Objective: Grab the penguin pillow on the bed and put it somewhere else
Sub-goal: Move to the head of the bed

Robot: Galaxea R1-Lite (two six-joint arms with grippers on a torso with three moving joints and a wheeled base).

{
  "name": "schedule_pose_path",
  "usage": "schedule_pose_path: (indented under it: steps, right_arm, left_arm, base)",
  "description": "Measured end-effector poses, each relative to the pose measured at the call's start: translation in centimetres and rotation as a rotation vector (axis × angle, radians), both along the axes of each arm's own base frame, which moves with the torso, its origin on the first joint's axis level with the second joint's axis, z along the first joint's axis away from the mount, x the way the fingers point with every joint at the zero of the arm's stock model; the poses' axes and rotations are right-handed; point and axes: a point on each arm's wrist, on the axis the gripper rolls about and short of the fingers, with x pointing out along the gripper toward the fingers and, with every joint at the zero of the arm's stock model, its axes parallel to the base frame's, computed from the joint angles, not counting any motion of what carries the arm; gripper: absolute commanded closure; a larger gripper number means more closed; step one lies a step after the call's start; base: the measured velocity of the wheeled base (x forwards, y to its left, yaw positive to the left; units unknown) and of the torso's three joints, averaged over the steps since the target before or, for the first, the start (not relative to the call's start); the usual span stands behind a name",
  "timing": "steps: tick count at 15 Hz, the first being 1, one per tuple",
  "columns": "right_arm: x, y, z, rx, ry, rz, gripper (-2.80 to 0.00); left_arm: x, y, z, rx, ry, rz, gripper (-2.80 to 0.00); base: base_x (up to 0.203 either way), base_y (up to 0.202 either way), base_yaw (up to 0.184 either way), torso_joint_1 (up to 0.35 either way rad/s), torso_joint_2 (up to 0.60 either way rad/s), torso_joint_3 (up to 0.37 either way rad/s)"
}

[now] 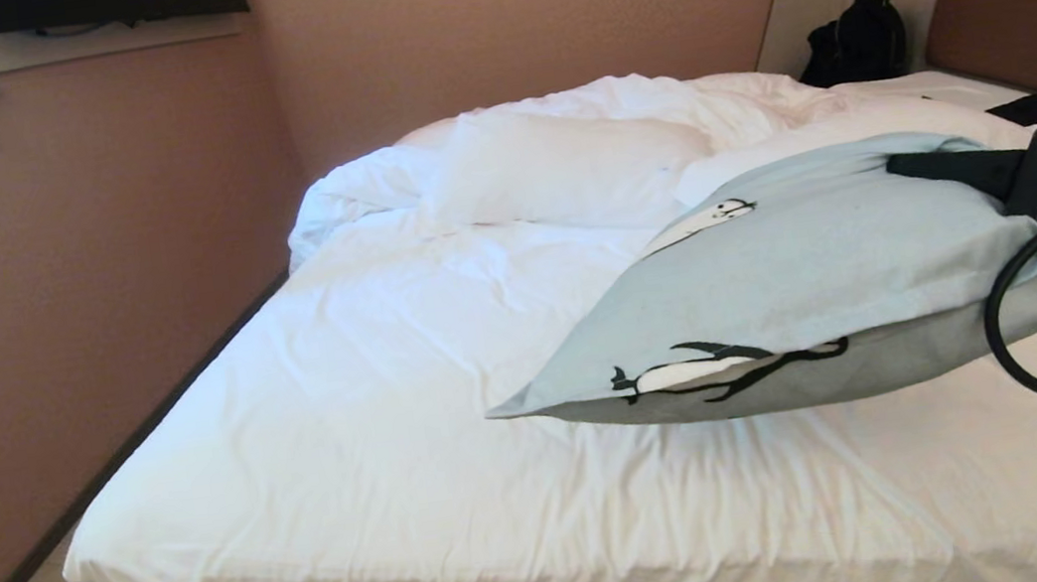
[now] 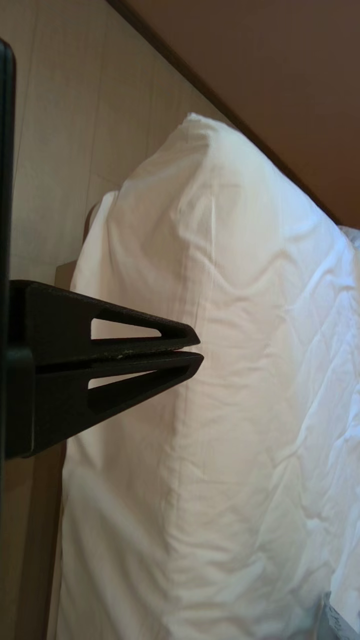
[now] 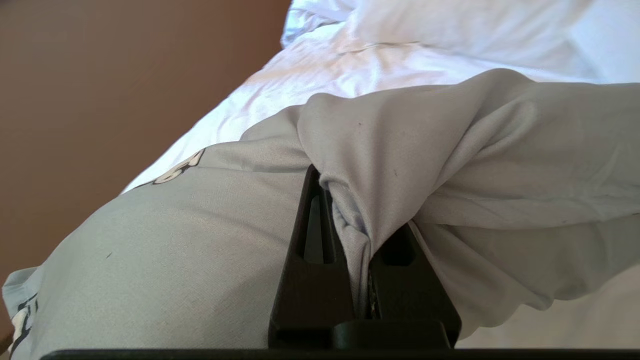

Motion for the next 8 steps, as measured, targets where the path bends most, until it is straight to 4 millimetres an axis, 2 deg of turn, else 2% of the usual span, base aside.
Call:
schedule_pose_path:
  steps: [8]
  right_arm:
    - [-0.4, -1.4, 0.7, -0.002, -0.030, -0.046, 0.00]
  left_arm:
    - [0.0, 0.0, 0.0, 0.000, 0.000, 0.000, 0.00]
  base:
    - [0.000, -0.196, -0.001, 0.001, 0.00, 0.004]
